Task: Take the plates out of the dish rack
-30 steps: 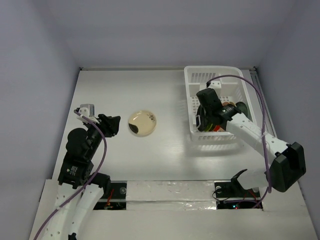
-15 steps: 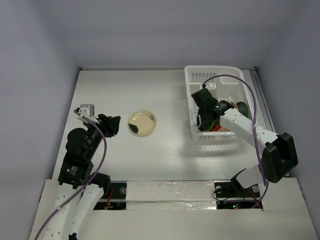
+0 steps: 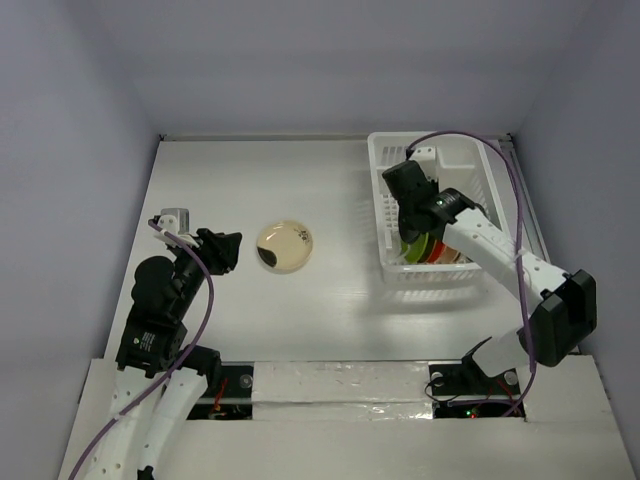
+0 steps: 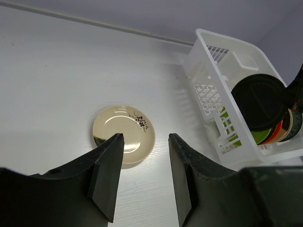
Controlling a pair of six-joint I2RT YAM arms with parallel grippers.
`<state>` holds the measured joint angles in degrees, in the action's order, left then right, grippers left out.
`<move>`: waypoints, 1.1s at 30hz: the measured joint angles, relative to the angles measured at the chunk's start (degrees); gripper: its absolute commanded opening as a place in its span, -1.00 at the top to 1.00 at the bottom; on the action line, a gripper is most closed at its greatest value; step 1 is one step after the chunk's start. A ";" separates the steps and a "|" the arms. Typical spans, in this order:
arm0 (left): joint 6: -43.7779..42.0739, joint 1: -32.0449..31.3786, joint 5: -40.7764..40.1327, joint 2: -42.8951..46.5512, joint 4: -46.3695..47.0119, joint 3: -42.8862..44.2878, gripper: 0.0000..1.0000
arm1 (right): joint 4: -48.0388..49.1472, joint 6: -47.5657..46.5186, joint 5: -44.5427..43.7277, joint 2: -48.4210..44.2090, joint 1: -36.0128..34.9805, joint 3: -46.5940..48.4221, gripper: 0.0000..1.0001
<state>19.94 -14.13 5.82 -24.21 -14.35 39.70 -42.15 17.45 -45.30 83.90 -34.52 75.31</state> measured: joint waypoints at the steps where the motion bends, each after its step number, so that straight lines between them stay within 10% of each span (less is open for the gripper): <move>1: 0.00 0.00 0.00 0.00 0.00 0.00 0.22 | -0.07 0.02 -0.33 -0.02 -0.15 0.85 1.00; 16: 0.00 0.00 0.00 0.00 0.00 0.00 0.22 | 15.96 2.38 12.17 -10.97 -11.17 3.34 1.00; 33: 0.00 0.00 -0.13 0.20 -0.02 0.00 0.22 | 40.02 21.44 35.93 22.95 -12.35 2.08 0.97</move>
<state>19.94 -14.13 5.69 -24.01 -14.37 39.70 -2.13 38.89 -9.37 106.85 -46.87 77.38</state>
